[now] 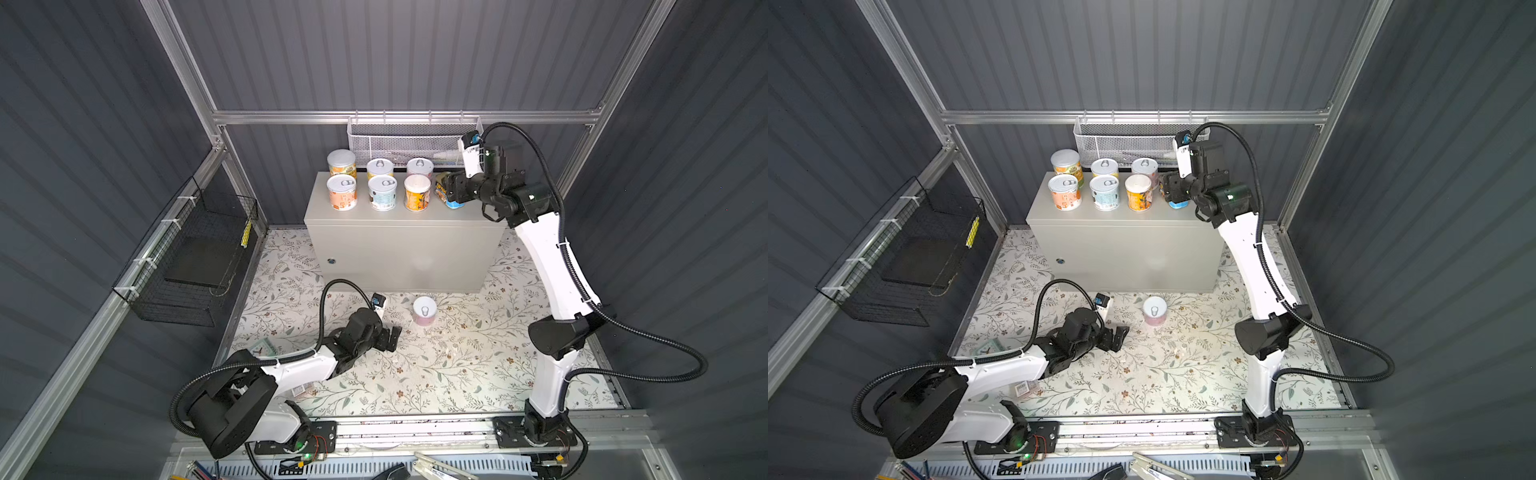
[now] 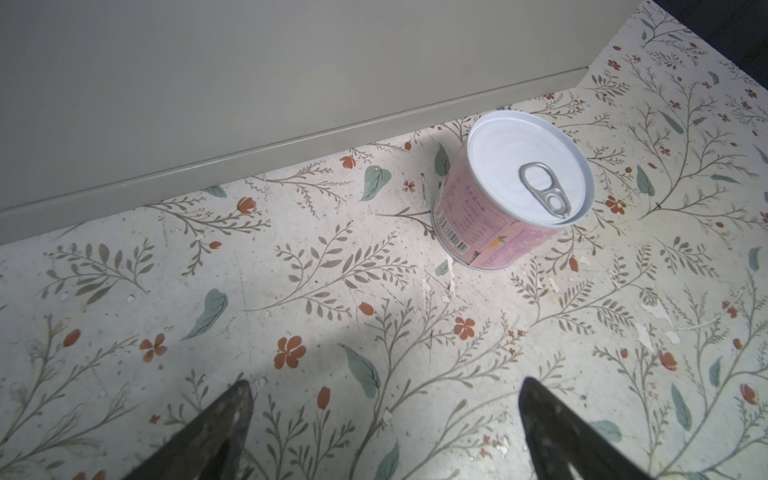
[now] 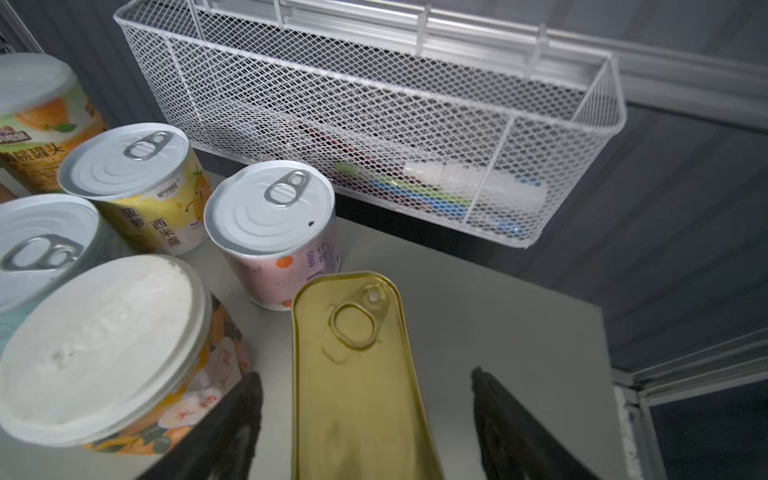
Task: Place and organize the canned foods onto the counter
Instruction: 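Raise the gold tin over the cabinet top beside the cans, then release the gold tin on the cabinet top and draw the right gripper back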
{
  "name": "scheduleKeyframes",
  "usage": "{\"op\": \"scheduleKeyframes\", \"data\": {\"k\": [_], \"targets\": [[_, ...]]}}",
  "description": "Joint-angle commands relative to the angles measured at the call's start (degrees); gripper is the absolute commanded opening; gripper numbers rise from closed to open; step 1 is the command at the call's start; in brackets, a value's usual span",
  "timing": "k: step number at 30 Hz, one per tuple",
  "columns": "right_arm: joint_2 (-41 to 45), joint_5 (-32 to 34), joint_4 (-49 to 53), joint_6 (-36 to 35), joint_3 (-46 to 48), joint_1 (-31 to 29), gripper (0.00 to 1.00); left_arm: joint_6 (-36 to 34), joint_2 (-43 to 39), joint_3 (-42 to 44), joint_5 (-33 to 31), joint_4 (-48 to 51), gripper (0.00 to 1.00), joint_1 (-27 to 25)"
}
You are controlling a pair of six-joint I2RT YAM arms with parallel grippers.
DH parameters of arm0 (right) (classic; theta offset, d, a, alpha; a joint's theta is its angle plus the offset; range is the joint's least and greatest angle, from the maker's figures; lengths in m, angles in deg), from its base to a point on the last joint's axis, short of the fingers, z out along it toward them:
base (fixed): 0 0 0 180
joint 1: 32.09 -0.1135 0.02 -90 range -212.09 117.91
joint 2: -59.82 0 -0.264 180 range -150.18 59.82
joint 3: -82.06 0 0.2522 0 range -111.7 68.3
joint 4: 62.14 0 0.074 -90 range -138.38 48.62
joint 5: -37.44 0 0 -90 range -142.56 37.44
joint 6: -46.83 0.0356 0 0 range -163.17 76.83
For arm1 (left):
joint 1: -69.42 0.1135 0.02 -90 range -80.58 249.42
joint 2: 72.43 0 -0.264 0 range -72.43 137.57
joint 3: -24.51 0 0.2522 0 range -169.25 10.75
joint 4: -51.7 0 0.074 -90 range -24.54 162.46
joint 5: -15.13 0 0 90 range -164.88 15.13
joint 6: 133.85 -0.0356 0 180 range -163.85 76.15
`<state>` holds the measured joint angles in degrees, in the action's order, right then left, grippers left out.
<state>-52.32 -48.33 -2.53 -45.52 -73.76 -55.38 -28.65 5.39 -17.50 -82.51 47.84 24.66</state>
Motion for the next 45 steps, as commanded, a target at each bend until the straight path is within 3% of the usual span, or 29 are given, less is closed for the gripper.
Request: {"op": "scheduleKeyframes", "data": {"k": [1,8,15,21,27,32,41,45], "targets": [[0.9,0.2,-2.6,-0.9,-1.6,0.2,0.92,-0.5,-0.1,-1.5,0.0,0.4,1.0,-0.1],[11.0,-0.2,-6.7,0.9,9.6,0.1,0.99,-0.7,0.0,-1.8,0.0,0.7,1.0,-0.1],[34.2,0.7,-19.1,5.7,40.0,-0.2,0.99,-0.5,-1.4,-1.3,0.4,0.5,1.0,-0.1],[48.5,1.7,-15.5,8.4,53.2,-0.1,0.99,-0.7,-1.7,-0.6,2.9,-0.9,1.0,-0.1],[65.0,4.2,-17.8,12.3,75.6,-0.2,0.99,-1.0,-1.0,-0.8,3.3,-1.0,1.0,-0.1],[70.2,5.2,-13.5,14.9,84.1,-0.1,0.99,-1.1,-0.6,-0.7,3.0,-1.2,1.0,-0.1],[79.3,0.6,-18.6,23.2,100.1,-0.1,0.99,-0.4,3.2,-4.0,5.6,-0.6,1.0,-0.1],[81.0,-1.5,-21.4,27.5,106.9,-0.1,0.99,3.7,3.4,-5.8,5.8,-0.1,1.0,-0.1]]}}
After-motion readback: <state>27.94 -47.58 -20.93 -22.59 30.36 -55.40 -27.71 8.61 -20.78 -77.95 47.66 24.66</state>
